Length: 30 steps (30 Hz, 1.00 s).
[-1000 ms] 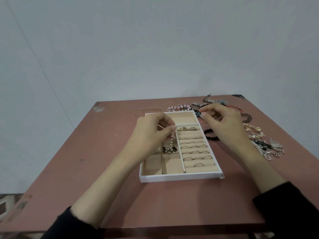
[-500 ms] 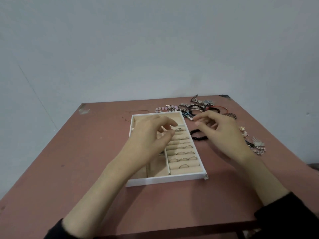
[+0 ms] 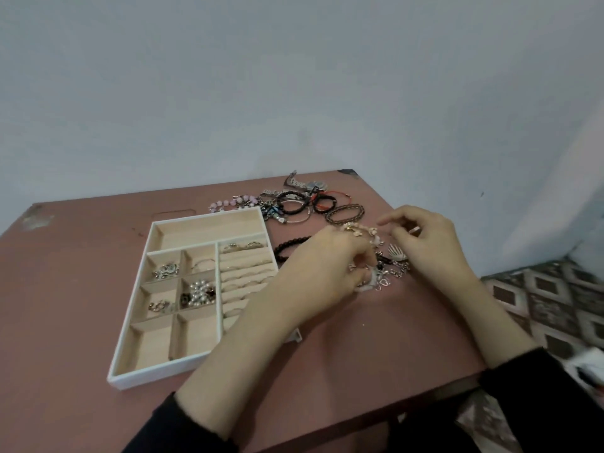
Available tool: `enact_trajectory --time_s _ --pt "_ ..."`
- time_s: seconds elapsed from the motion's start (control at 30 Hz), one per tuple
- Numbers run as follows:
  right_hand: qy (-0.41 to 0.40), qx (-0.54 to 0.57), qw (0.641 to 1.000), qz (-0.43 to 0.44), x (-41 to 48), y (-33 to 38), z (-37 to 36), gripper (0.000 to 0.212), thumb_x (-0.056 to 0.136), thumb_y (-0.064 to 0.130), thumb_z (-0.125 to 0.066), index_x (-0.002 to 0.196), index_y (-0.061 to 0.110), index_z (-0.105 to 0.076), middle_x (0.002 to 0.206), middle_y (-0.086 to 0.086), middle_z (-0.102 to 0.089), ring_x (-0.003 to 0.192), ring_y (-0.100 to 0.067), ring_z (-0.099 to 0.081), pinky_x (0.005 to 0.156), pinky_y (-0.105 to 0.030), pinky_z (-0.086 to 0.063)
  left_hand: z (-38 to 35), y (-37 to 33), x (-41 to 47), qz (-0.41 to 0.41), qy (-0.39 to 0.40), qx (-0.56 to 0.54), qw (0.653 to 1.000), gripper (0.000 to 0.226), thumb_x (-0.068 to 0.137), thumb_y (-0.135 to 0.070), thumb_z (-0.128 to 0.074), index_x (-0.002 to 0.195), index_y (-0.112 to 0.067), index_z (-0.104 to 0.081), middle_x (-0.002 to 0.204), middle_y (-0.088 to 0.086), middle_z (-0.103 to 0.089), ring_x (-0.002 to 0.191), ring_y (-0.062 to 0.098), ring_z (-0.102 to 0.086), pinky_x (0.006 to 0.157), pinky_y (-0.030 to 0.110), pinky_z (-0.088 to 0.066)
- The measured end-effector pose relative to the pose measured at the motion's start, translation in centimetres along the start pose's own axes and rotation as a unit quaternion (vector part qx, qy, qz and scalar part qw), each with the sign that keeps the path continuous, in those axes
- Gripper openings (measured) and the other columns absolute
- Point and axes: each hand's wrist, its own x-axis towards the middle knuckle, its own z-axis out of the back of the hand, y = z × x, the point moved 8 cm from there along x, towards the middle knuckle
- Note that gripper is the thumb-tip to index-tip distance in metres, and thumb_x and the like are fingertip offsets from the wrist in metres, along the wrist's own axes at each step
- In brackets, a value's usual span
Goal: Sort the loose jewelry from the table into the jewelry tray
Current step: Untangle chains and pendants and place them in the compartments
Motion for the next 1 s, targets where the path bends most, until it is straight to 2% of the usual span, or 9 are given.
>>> enact_trajectory --time_s 0.07,0.17,0.23,0.37,0.5,0.63,0.77,0.87,1.0 --pt "0.001 0.010 1.000 0.001 0.1 0.0 0.0 0.042 0.078 -0.004 -0.053 0.070 0.036 -0.064 0.078 -0.011 -0.068 0.061 -0.013 -0.050 0.058 -0.012 -0.038 -0.4 -0.2 0.4 -0.002 0.016 0.007 1.000 0.012 0.081 -0.021 -0.065 0.091 -0.018 -0.071 0.079 -0.010 -0.057 0.080 0.007 -0.041 0.068 0.020 -0.026" --pt "0.008 0.006 1.000 0.005 0.2 0.2 -0.2 0.042 0.078 -0.006 -0.052 0.071 0.034 -0.063 0.078 -0.006 -0.068 0.058 0.000 -0.049 0.059 -0.009 -0.038 -1.6 -0.7 0.9 -0.015 0.046 0.036 0.998 0.016 0.082 -0.029 -0.065 0.093 -0.018 -0.070 0.095 -0.001 -0.062 0.095 0.014 -0.048 0.085 0.024 -0.033" --pt "0.007 0.011 1.000 0.002 0.2 0.1 -0.2 0.041 0.077 -0.007 -0.051 0.072 0.032 -0.064 0.076 -0.003 -0.067 0.058 0.003 -0.049 0.059 -0.008 -0.038 -2.4 -0.8 1.1 -0.016 0.059 0.053 0.997 0.020 0.082 -0.034 -0.065 0.095 -0.019 -0.069 0.103 0.001 -0.060 0.105 0.018 -0.048 0.095 0.032 -0.036" --pt "0.004 0.016 1.000 -0.004 0.4 -0.3 -0.3 0.043 0.077 -0.006 -0.053 0.070 0.035 -0.062 0.067 0.004 -0.061 0.057 0.002 -0.048 0.058 -0.009 -0.038 -3.3 -0.9 1.4 -0.013 0.094 0.093 0.991 0.022 0.084 -0.034 -0.062 0.102 -0.022 -0.068 0.115 0.002 -0.055 0.119 0.023 -0.039 0.097 0.038 -0.039" --pt "0.002 0.013 1.000 -0.002 0.4 -0.4 -0.4 0.042 0.077 -0.005 -0.053 0.071 0.036 -0.062 0.064 0.010 -0.058 0.057 0.002 -0.048 0.057 -0.009 -0.038 -3.1 -0.7 1.6 -0.007 0.089 0.108 0.990 0.019 0.086 -0.032 -0.061 0.099 -0.020 -0.067 0.114 0.000 -0.055 0.117 0.019 -0.039 0.093 0.033 -0.040" --pt "0.004 0.017 1.000 -0.005 0.3 -0.4 -0.4 0.037 0.077 -0.005 -0.053 0.074 0.030 -0.065 0.067 0.007 -0.059 0.058 0.000 -0.047 0.059 -0.010 -0.039 -3.0 -0.9 1.5 -0.024 0.103 0.097 0.990 0.017 0.087 -0.028 -0.059 0.097 -0.016 -0.066 0.110 0.001 -0.057 0.109 0.013 -0.037 0.086 0.018 -0.021" --pt "0.009 0.023 1.000 -0.009 0.3 -0.2 -0.4 0.037 0.077 -0.005 -0.054 0.074 0.030 -0.065 0.066 0.006 -0.058 0.058 -0.002 -0.047 0.058 -0.011 -0.038 -3.2 -0.6 1.5 -0.008 0.125 0.062 0.990 0.011 0.088 -0.022 -0.059 0.092 -0.016 -0.067 0.101 0.000 -0.060 0.093 0.008 -0.032 0.070 0.013 -0.015" --pt "0.012 0.031 0.999 -0.010 0.4 -0.3 -0.2 0.038 0.078 -0.003 -0.055 0.073 0.034 -0.064 0.070 -0.005 -0.060 0.064 -0.016 -0.051 0.059 -0.016 -0.040 -3.4 -0.1 1.3 -0.002 0.117 0.062 0.991 0.009 0.087 -0.025 -0.060 0.090 -0.018 -0.065 0.089 -0.005 -0.050 0.087 0.006 -0.025 0.076 0.014 -0.020" --pt "0.026 0.026 0.999 -0.005 0.4 -0.2 -0.2 0.036 0.079 0.000 -0.056 0.073 0.035 -0.065 0.069 -0.005 -0.060 0.073 -0.030 -0.058 0.065 -0.029 -0.046 -3.4 0.7 1.3 0.004 0.104 0.072 0.992 0.018 0.081 -0.034 -0.066 0.095 -0.025 -0.060 0.087 -0.011 -0.045 0.091 0.013 -0.041 0.086 0.026 -0.033"
